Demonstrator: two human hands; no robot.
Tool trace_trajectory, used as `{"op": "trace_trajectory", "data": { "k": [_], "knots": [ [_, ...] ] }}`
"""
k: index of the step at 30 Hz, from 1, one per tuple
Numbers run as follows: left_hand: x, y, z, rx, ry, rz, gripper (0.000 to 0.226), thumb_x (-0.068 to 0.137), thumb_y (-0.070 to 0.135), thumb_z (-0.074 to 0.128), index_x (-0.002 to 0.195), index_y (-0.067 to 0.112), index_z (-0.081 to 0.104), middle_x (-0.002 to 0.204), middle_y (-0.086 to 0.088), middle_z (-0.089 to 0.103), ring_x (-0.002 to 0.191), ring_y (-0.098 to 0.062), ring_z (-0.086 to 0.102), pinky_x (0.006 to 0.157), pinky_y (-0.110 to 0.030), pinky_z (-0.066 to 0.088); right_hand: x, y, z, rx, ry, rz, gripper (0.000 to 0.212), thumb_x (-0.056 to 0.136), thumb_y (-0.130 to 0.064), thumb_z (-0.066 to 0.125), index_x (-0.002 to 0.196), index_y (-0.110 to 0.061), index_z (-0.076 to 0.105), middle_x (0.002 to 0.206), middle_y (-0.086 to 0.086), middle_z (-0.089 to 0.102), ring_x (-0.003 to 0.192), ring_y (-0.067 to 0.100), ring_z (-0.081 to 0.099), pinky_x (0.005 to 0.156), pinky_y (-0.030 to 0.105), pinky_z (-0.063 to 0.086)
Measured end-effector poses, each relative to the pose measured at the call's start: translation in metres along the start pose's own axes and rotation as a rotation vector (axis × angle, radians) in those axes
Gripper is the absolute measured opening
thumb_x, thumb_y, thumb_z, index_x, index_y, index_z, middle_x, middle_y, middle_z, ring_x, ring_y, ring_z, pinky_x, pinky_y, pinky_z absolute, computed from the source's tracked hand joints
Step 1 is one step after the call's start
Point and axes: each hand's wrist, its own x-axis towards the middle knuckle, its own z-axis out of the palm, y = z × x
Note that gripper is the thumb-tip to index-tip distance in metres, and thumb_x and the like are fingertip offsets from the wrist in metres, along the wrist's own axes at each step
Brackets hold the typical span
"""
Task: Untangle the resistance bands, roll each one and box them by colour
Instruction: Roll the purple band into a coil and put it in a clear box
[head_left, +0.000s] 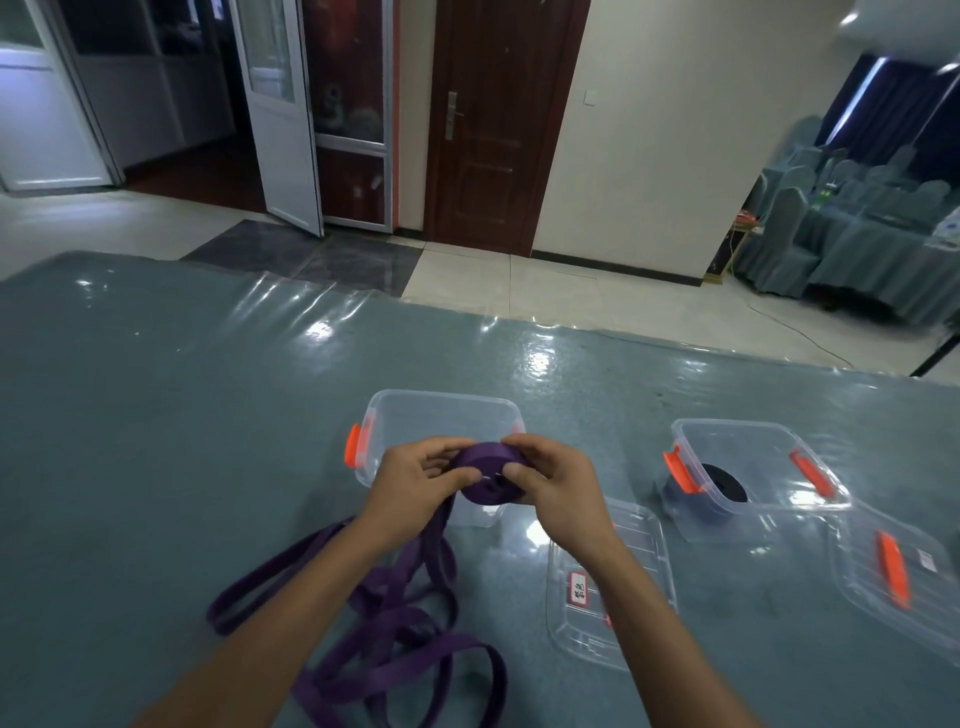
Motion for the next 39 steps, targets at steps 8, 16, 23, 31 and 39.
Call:
{"op": "trace_trajectory", "data": {
  "k": [8, 16, 23, 31, 39],
  "knots": [
    [0.001, 0.010, 0.003, -0.076, 0.065, 0.064, 0.036, 0.086, 0.023, 0.078, 0.105, 0.052, 0.073, 0.110, 0.012, 0.077, 0.107, -0.011, 0.072, 0.095, -0.025, 0.056, -0.009, -0.002, 0.012, 0.555, 0.084, 0.110, 0.027, 0.095, 0.002, 0.061, 0.121, -0.002, 0.066, 0.113, 0.020, 0.072, 0.104, 0.033, 0.070, 0.085, 0.051, 0.060],
    [0.043, 0.077, -0.015, -0.171, 0.049, 0.154, 0.032, 0.090, 0.002, 0.070, 0.108, 0.028, 0.073, 0.104, 0.006, 0.079, 0.101, -0.015, 0.074, 0.089, -0.029, 0.059, -0.006, 0.003, 0.020, 0.275, -0.188, 0.082, 0.068, 0.082, -0.008, 0.075, 0.142, -0.024, 0.050, 0.138, -0.003, 0.062, 0.132, 0.013, 0.055, 0.107, 0.041, 0.049],
    [0.068, 0.131, -0.001, -0.201, -0.015, 0.254, 0.029, 0.091, 0.000, 0.067, 0.117, 0.014, 0.069, 0.103, 0.003, 0.079, 0.099, -0.018, 0.074, 0.084, -0.029, 0.060, 0.011, -0.004, 0.054, -0.001, -0.236, -0.016, 0.016, 0.095, -0.014, 0.066, 0.109, -0.022, 0.066, 0.108, 0.005, 0.075, 0.104, 0.018, 0.070, 0.097, 0.043, 0.055],
    [0.065, 0.136, -0.023, -0.245, 0.096, 0.307, 0.028, 0.088, 0.009, 0.070, 0.111, 0.026, 0.070, 0.100, 0.010, 0.079, 0.097, -0.011, 0.074, 0.082, -0.021, 0.057, 0.036, -0.055, -0.006, -0.063, 0.131, -0.205, 0.011, 0.099, -0.015, 0.060, 0.094, -0.019, 0.069, 0.084, 0.004, 0.074, 0.081, 0.020, 0.073, 0.078, 0.044, 0.060],
    [0.064, 0.117, -0.030, -0.279, 0.213, 0.258, 0.028, 0.093, 0.003, 0.066, 0.112, 0.024, 0.069, 0.097, 0.010, 0.079, 0.091, -0.009, 0.075, 0.078, -0.022, 0.060, 0.022, -0.045, -0.012, -0.087, 0.133, -0.299, 0.015, 0.088, -0.012, 0.073, 0.090, -0.023, 0.064, 0.075, -0.004, 0.060, 0.071, 0.017, 0.055, 0.066, 0.023, 0.046]
  ]
}}
